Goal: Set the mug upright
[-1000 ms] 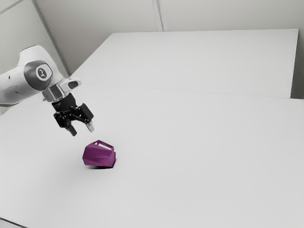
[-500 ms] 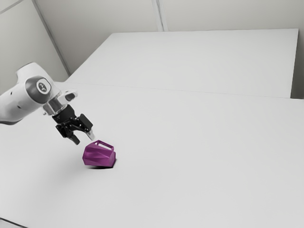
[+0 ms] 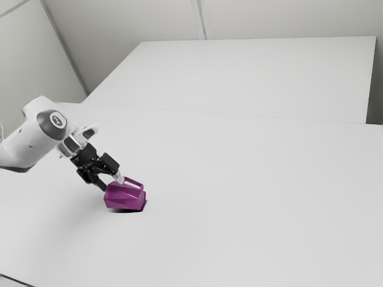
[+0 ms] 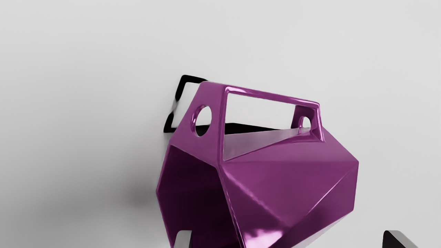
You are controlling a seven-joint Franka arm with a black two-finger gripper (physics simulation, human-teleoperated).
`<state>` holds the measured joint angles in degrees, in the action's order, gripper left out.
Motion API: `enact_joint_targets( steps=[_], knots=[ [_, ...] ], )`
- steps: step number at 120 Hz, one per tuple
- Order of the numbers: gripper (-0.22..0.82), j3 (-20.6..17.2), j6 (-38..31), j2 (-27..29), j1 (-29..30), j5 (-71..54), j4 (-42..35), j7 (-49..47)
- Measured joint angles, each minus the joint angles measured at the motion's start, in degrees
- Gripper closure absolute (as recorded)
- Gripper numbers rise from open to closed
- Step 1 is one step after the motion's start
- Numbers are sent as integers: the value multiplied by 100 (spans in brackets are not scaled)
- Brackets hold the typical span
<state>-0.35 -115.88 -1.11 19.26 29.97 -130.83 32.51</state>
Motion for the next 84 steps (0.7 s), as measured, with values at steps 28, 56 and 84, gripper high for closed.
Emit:
enact_joint_targets(
  steps=[28,56,84],
  knots=[
    [0,-8,-87,-72,88,932,-191,436],
    [9,-9,-14,-134,42,1918,-452,813],
    [57,-36,29,-89,35,2275,-506,1105]
  ],
)
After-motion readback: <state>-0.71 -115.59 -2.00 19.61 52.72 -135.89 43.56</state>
